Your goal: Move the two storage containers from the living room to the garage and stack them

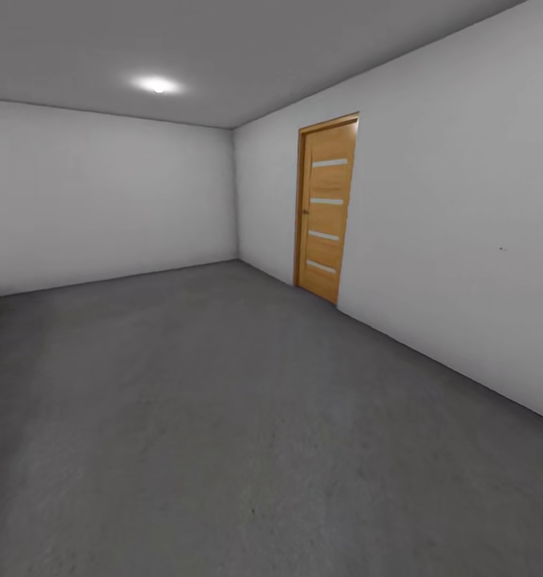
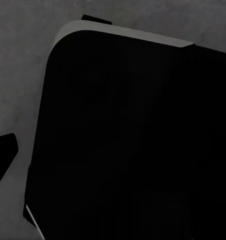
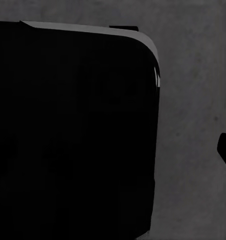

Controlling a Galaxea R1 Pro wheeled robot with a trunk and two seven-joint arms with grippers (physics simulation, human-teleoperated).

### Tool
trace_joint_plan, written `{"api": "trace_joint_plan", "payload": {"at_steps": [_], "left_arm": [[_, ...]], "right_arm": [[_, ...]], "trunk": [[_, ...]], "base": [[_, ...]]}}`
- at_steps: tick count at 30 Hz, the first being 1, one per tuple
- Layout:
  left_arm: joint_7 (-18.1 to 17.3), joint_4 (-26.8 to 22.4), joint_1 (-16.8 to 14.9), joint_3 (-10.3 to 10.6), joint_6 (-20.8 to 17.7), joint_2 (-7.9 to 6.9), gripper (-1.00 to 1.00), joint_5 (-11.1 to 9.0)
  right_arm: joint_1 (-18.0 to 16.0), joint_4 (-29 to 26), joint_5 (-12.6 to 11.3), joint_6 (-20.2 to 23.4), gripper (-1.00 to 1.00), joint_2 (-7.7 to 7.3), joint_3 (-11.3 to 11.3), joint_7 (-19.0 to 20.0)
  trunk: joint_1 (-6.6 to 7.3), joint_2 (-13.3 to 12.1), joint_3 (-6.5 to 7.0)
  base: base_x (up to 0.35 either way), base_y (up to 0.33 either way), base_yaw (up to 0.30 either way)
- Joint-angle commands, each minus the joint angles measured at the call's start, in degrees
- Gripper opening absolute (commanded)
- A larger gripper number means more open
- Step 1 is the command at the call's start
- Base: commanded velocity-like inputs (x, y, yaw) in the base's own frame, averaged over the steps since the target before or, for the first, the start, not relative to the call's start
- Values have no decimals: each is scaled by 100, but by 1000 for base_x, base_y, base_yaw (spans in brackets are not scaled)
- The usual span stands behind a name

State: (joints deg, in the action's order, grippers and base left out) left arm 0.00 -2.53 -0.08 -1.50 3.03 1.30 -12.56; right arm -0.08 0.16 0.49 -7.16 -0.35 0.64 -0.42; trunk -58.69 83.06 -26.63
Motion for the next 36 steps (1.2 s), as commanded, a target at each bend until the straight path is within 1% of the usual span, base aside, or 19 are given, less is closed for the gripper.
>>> {"api": "trace_joint_plan", "payload": {"at_steps": [1, 22, 36], "left_arm": [[0, 1, -1, -12, 14, 1, 100, -27], [0, 3, -1, 8, -45, -4, 100, -36], [-6, 6, -1, 13, -79, 0, 100, -30]], "right_arm": [[-1, 2, 5, -16, 100, 0, 6, -4], [-1, 2, 4, -32, 100, 0, 1, -11], [-1, 2, 12, -35, 100, 25, 1, -11]], "trunk": [[-3, 2, -4], [-3, 2, -4], [-3, 2, -4]], "base": [[322, 0, 0], [322, 0, 0], [322, 0, 0]]}}
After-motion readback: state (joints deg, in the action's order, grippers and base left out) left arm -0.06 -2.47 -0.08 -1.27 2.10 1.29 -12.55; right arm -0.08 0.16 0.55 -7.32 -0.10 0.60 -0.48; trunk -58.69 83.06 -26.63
